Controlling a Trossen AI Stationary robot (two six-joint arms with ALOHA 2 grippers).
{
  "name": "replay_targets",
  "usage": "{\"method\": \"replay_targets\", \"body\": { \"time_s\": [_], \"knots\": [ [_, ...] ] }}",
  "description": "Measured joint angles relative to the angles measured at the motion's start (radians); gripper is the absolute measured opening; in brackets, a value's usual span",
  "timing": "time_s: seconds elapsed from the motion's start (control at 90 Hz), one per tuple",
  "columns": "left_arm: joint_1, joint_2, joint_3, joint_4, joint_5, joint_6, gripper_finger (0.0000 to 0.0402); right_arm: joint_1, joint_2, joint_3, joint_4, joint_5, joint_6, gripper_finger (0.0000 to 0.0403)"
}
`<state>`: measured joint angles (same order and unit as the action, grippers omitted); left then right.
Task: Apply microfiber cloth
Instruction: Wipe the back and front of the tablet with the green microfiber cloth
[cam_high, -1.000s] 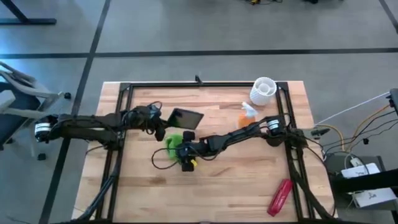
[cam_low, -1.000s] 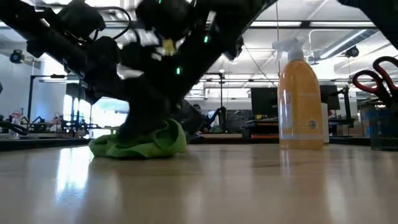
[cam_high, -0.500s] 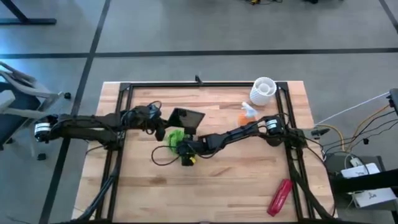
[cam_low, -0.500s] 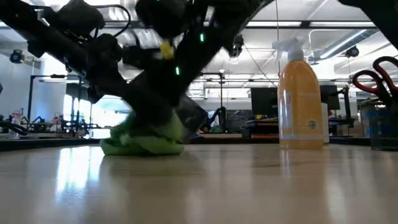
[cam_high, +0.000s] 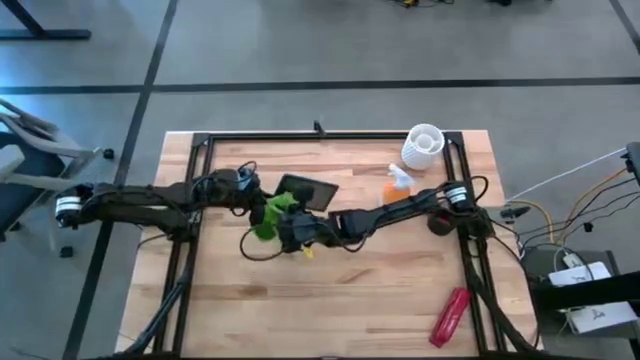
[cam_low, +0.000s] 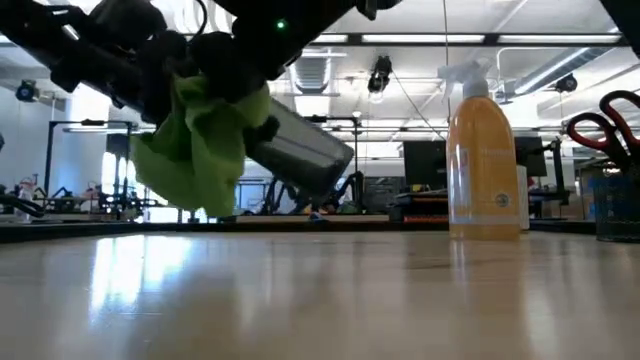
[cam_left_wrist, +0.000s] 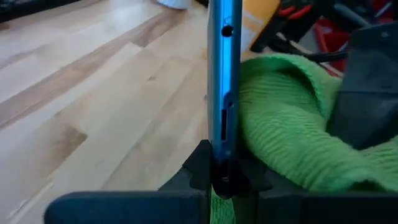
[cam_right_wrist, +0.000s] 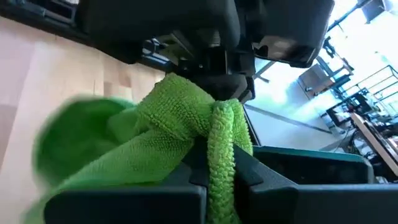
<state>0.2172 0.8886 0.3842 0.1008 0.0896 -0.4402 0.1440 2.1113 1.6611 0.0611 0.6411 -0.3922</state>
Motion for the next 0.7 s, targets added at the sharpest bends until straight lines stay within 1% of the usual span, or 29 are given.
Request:
{"method": "replay_targets", "body": {
  "time_s": [0.122, 0.311, 0.456, 0.533, 0.622, 0.7],
  "knots": [
    [-0.024, 0.004, 0.000, 0.049, 0.006, -0.008, 0.0010, -0.015, 0.000, 0.000, 0.039, -0.066, 0.001, 0.0000],
    [-0.040, 0.004, -0.001, 0.091, 0.001, -0.014, 0.0009, -0.016, -0.001, 0.001, 0.005, -0.069, 0.037, 0.0000],
    [-0.040, 0.003, -0.001, 0.094, -0.014, -0.015, 0.0009, -0.009, -0.007, 0.002, -0.088, 0.024, 0.070, 0.0000],
    [-0.040, 0.001, -0.001, 0.100, -0.011, -0.015, 0.0009, 0.000, -0.017, 0.001, -0.151, 0.058, 0.086, 0.0000],
    [-0.041, -0.002, -0.001, 0.112, 0.006, -0.013, 0.0009, 0.017, -0.041, 0.000, -0.248, 0.098, 0.109, 0.0000],
    [-0.042, -0.005, -0.001, 0.114, 0.017, -0.012, 0.0009, 0.043, -0.071, -0.002, -0.358, 0.165, 0.136, 0.0000]
  ]
}}
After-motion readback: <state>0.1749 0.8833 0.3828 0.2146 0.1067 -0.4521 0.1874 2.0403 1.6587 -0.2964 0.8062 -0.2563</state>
